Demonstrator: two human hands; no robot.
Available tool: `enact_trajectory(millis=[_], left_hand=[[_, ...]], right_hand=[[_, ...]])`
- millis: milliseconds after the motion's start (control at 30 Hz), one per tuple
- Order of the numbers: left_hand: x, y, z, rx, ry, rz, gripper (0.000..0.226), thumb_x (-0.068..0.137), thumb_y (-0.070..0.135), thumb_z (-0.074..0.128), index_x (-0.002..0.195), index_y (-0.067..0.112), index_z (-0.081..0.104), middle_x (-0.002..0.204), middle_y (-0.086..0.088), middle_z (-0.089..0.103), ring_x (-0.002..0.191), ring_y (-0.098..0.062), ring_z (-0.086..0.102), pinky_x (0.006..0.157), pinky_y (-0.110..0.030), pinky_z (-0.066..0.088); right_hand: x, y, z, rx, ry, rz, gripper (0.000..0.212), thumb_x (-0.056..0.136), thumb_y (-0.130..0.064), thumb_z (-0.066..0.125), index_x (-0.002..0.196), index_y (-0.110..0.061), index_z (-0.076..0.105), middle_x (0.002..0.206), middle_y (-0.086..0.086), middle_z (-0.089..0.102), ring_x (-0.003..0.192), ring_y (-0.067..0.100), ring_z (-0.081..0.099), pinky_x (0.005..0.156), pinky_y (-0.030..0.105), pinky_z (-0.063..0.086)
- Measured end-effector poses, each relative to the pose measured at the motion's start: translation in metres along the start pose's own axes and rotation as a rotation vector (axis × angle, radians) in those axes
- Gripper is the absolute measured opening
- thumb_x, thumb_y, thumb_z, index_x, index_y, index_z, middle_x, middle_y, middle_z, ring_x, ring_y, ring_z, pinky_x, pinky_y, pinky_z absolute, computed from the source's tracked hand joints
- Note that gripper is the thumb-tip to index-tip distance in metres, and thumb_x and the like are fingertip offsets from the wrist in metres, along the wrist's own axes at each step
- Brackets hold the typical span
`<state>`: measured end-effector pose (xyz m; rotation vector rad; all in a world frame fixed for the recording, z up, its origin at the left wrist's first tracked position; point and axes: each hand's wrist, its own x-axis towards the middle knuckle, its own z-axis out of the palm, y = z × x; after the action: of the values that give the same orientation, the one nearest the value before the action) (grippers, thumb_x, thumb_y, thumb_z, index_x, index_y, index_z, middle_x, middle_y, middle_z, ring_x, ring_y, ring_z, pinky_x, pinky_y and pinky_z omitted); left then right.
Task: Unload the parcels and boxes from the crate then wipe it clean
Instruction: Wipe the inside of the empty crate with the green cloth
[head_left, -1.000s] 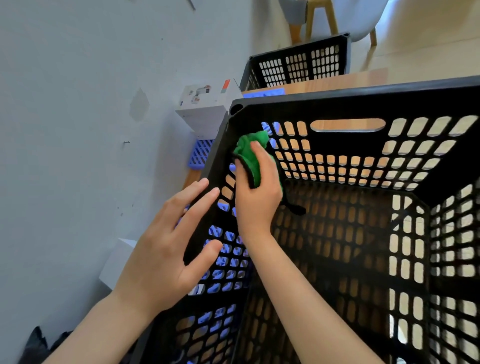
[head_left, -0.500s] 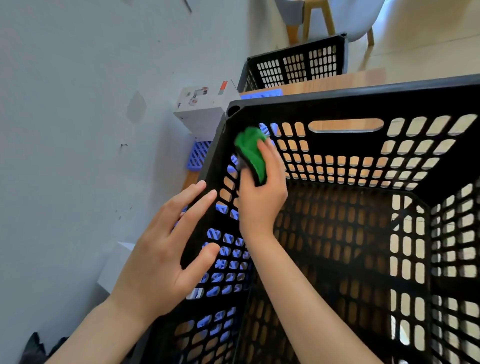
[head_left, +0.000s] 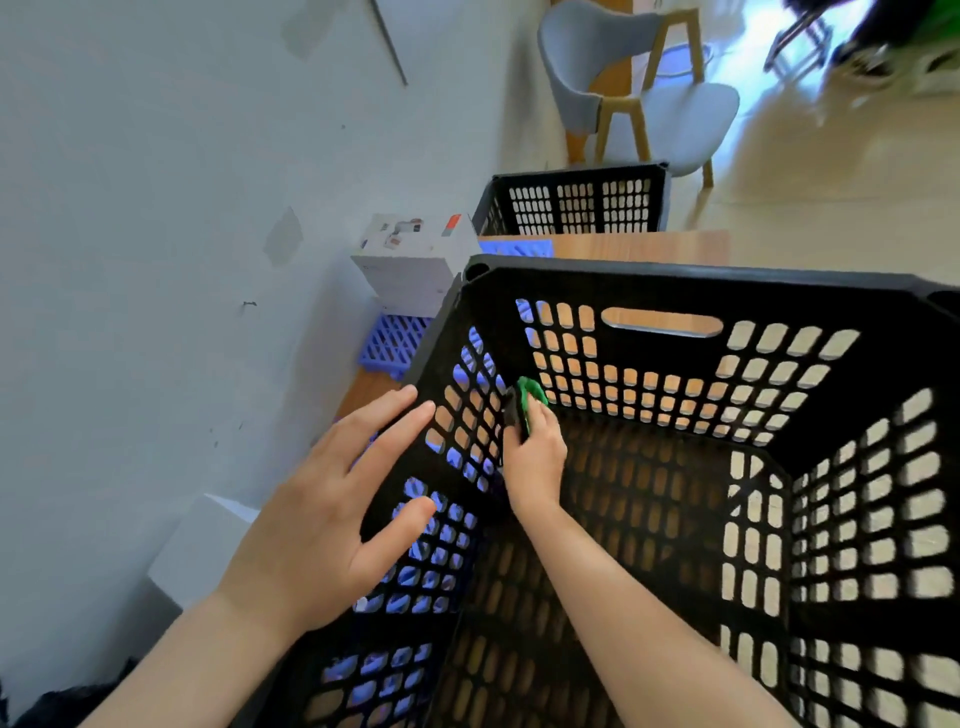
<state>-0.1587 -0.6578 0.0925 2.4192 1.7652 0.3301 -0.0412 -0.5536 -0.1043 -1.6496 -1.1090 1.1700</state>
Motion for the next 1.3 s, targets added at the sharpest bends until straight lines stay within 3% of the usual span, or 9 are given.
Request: enact_trajectory(millis=[133,233,367,500,667,900,1000,1100,1300], left_hand=[[-0.002,0.002,0.0,0.048,0.027,0.002,0.059,0.089,0.047,0.048,0.139,0.017,0.053,0.15,0.005,0.042,0.136,-0.009,0.041,0.112,-0.014,0.024],[-0.002,0.005,0.0,0.058,0.059,-0.007,0.058,0.086,0.049,0.047,0.13,0.015,0.061,0.145,0.0,0.05,0.128,-0.015,0.052,0.104,-0.017,0.031],[-0.004,0.006,0.004,0.056,0.103,-0.033,0.058,0.082,0.049,0.054,0.128,0.015,0.063,0.144,-0.003,0.052,0.126,-0.019,0.056,0.099,-0.031,0.048],[-0.004,0.022,0.017,-0.005,0.135,-0.17,0.067,0.088,0.05,0.061,0.147,0.026,0.041,0.157,0.002,0.032,0.145,-0.013,0.031,0.11,-0.035,0.039],[-0.008,0.029,0.029,0.1,0.212,-0.207,0.066,0.079,0.044,0.071,0.138,0.019,0.054,0.144,-0.014,0.051,0.134,-0.027,0.049,0.099,-0.045,0.047],[-0.007,0.023,0.041,0.198,0.296,-0.138,0.066,0.077,0.042,0.07,0.137,0.018,0.056,0.136,-0.019,0.057,0.123,-0.034,0.058,0.09,-0.049,0.052],[-0.007,0.021,0.042,0.215,0.355,-0.085,0.067,0.075,0.038,0.072,0.136,0.016,0.056,0.132,-0.019,0.06,0.116,-0.034,0.062,0.088,-0.047,0.052],[-0.008,0.022,0.042,0.247,0.291,-0.107,0.067,0.088,0.049,0.054,0.149,0.026,0.037,0.147,-0.011,0.047,0.135,-0.025,0.046,0.1,-0.042,0.043],[-0.005,0.019,0.044,0.312,0.234,-0.06,0.064,0.095,0.055,0.025,0.154,0.032,0.012,0.159,-0.002,0.027,0.148,-0.019,0.022,0.11,-0.037,0.033]], right_hand=[[0.02,-0.007,-0.026,-0.562,-0.323,0.008,0.031,0.095,-0.013,0.05,0.124,-0.004,0.056,0.122,0.015,0.059,0.116,0.031,0.055,0.097,0.036,0.045],[0.015,-0.039,-0.044,-1.067,-0.581,-0.278,0.032,0.095,-0.008,0.049,0.127,-0.004,0.052,0.125,0.016,0.054,0.114,0.034,0.057,0.093,0.039,0.047],[-0.004,-0.093,-0.088,-1.275,-0.777,-0.671,0.044,0.091,-0.008,0.052,0.135,-0.012,0.051,0.134,0.011,0.051,0.12,0.031,0.052,0.099,0.042,0.047],[-0.032,-0.142,-0.155,-1.408,-0.819,-1.151,0.053,0.09,-0.003,0.05,0.141,-0.014,0.045,0.148,0.012,0.037,0.133,0.032,0.037,0.107,0.044,0.04],[-0.032,-0.186,-0.177,-1.484,-0.552,-1.511,0.045,0.086,-0.006,0.039,0.124,-0.007,0.062,0.141,0.018,0.049,0.132,0.032,0.044,0.106,0.041,0.039],[0.035,-0.206,-0.136,-2.159,-0.58,-1.426,0.067,0.09,-0.019,-0.001,0.148,-0.02,0.031,0.159,0.002,0.02,0.148,0.024,0.004,0.119,0.044,-0.004],[0.038,-0.203,-0.159,-2.163,-0.665,-1.477,0.06,0.092,-0.018,0.011,0.142,-0.015,0.045,0.154,0.004,0.033,0.147,0.024,0.017,0.12,0.043,0.006],[0.032,-0.199,-0.208,-2.105,-0.753,-1.522,0.046,0.092,-0.01,0.038,0.135,-0.011,0.054,0.148,0.007,0.044,0.142,0.027,0.029,0.118,0.046,0.02],[0.022,-0.204,-0.307,-2.301,-1.071,-1.208,0.061,0.083,-0.024,0.059,0.142,-0.014,0.046,0.154,-0.001,0.033,0.147,0.019,0.017,0.119,0.045,0.019]])
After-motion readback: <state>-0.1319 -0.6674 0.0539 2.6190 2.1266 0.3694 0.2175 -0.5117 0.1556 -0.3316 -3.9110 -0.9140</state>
